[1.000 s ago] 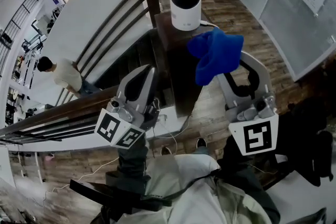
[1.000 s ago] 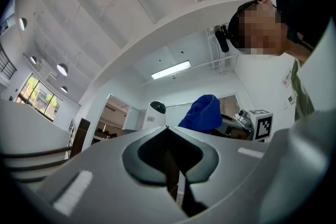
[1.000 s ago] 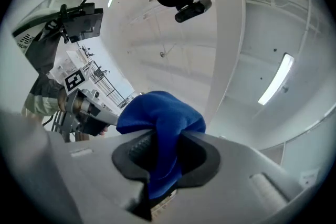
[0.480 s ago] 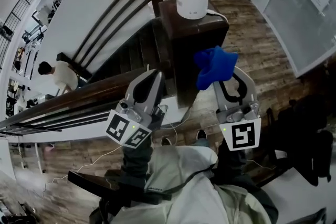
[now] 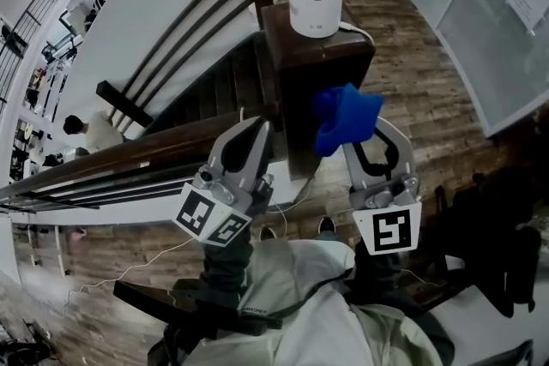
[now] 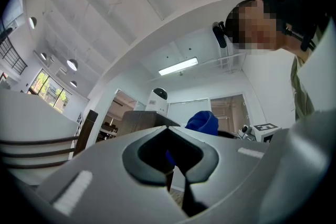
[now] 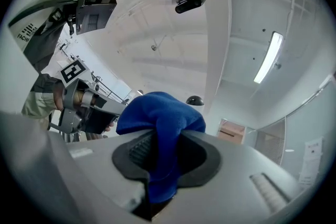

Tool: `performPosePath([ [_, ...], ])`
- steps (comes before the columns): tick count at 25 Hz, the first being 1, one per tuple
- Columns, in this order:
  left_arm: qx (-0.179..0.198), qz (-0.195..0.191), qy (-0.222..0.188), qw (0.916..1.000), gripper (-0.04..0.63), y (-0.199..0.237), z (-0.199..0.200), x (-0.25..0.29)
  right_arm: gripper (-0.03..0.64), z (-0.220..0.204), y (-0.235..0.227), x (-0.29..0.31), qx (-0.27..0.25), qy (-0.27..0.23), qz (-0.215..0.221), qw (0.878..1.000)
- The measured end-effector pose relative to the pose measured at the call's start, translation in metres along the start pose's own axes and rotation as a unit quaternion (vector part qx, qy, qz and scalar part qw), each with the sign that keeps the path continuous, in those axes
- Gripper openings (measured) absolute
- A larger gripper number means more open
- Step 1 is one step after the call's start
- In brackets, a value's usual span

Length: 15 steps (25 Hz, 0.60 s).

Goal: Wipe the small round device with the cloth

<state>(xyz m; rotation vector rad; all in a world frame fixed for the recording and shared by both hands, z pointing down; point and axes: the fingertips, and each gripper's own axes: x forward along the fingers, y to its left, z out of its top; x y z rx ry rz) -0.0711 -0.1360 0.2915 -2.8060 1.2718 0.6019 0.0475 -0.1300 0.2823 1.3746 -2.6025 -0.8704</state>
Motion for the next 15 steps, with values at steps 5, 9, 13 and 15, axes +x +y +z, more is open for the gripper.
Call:
performPosePath([
  [5, 0.002, 0.007, -0.005, 1.0, -0.008, -0.005, -0.004, 0.003, 0.081, 0.001, -0.002, 0.0, -0.004, -0.014, 0.013, 1.0],
  [9, 0.004, 0.015, -0.007, 0.9999, -0.008, -0.004, -0.001, 0.001, 0.081, 0.008, -0.001, 0.004, -0.007, -0.027, 0.02, 0.999],
  [13, 0.007, 0.019, -0.01, 0.9998, -0.008, 0.0, 0.002, 0.0, 0.081, 0.006, 0.004, 0.01, -0.014, -0.026, 0.029, 0.999],
  [15, 0.008, 0.02, -0.01, 0.9997, -0.008, 0.002, 0.001, 0.0, 0.081, 0.004, 0.006, 0.012, -0.016, -0.024, 0.032, 0.999],
])
